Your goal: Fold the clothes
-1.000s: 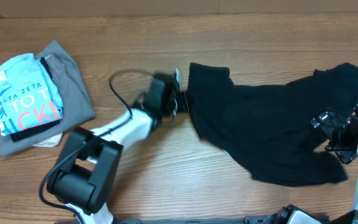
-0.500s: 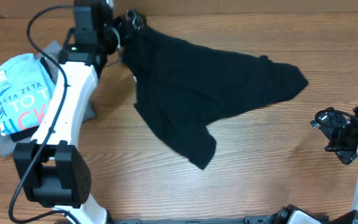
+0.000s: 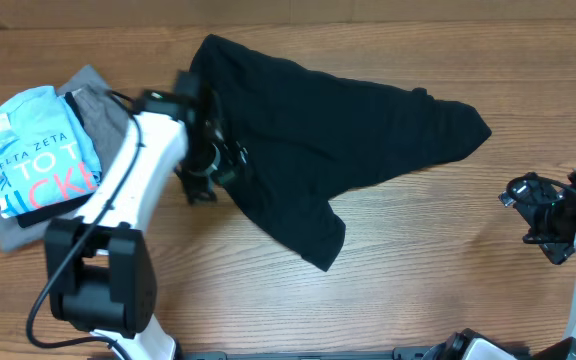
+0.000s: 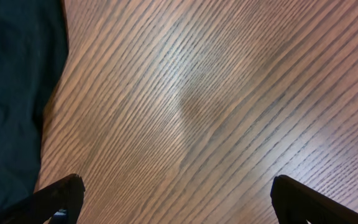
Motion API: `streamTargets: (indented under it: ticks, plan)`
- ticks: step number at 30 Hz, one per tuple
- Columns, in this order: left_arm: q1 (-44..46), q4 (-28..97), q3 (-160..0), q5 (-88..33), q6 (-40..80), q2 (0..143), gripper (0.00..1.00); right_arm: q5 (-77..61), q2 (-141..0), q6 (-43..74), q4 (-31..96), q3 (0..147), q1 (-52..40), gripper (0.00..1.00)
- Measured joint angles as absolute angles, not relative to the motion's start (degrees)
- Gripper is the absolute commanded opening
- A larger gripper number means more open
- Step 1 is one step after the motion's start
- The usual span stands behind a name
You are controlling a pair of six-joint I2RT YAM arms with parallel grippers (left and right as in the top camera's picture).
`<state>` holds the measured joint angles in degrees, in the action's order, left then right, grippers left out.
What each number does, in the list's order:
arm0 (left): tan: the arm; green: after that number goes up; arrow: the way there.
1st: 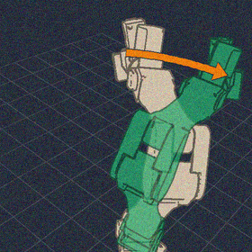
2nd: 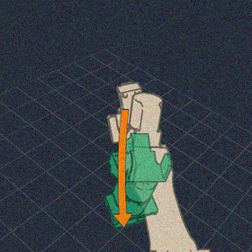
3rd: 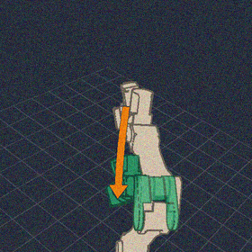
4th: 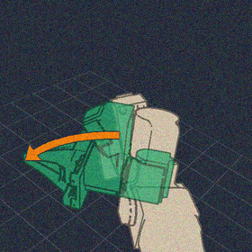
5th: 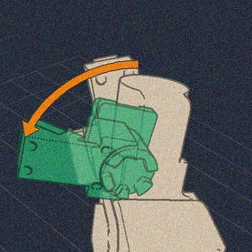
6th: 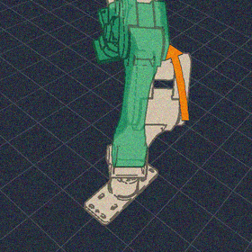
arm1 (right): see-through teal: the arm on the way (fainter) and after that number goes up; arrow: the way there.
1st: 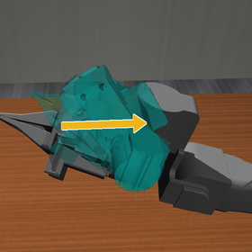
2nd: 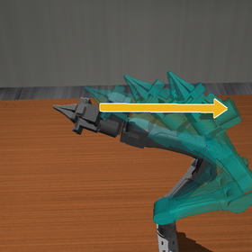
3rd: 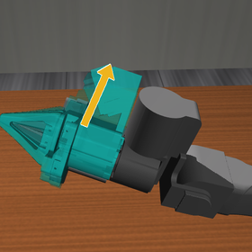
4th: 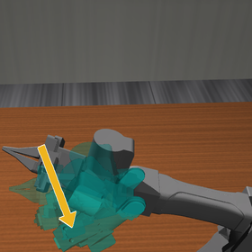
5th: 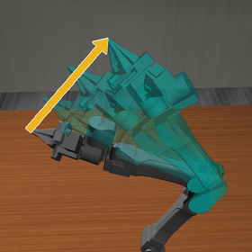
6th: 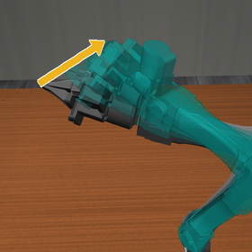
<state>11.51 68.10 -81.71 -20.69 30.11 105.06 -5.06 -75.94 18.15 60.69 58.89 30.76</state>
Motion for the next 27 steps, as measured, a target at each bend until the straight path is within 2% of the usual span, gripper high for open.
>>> streamTargets:
  ticks: [8, 12, 27]
  plan:
    - [20.1, 54.3, -68.5, -24.3, 37.8, 105.1, 0.76, -5.1, -75.9, 18.2, 60.8, 58.9, 30.8, 1.0]
    - [23.2, 50.4, -65.4, -23.5, 42.6, 105.1, 0.75, -5.1, -75.9, 18.2, 61.0, 58.9, 30.8, 1.0]
    - [23.9, 45.0, -62.6, -17.7, 54.5, 105.1, 0.73, -5.1, -75.9, 18.2, 61.0, 58.9, 30.8, 1.0]
